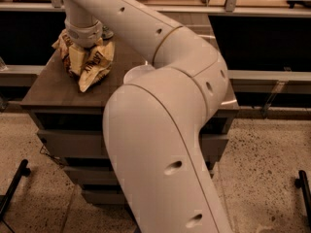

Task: Pick brown chip bag

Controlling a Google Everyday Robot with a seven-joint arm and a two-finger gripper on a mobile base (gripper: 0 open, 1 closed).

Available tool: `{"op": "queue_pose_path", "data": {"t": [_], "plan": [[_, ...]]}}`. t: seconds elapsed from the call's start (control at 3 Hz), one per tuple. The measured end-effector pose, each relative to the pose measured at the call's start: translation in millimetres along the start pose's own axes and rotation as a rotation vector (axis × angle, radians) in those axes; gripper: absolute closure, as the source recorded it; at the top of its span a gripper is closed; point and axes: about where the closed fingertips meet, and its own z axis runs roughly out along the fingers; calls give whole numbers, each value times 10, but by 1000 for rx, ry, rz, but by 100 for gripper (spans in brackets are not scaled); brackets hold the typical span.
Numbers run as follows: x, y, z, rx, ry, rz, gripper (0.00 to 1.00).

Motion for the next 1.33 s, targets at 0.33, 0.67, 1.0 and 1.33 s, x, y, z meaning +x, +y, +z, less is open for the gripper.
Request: {"op": "queue_pose_path", "data": {"t": [0.33,0.67,1.0,1.33], "plan": [[0,0,-1,0,0,0,100],[0,0,-2,0,0,0,100],[35,-38,-484,43,-83,-39,100],[116,-22,-1294,109,-199,-110,100]]}}
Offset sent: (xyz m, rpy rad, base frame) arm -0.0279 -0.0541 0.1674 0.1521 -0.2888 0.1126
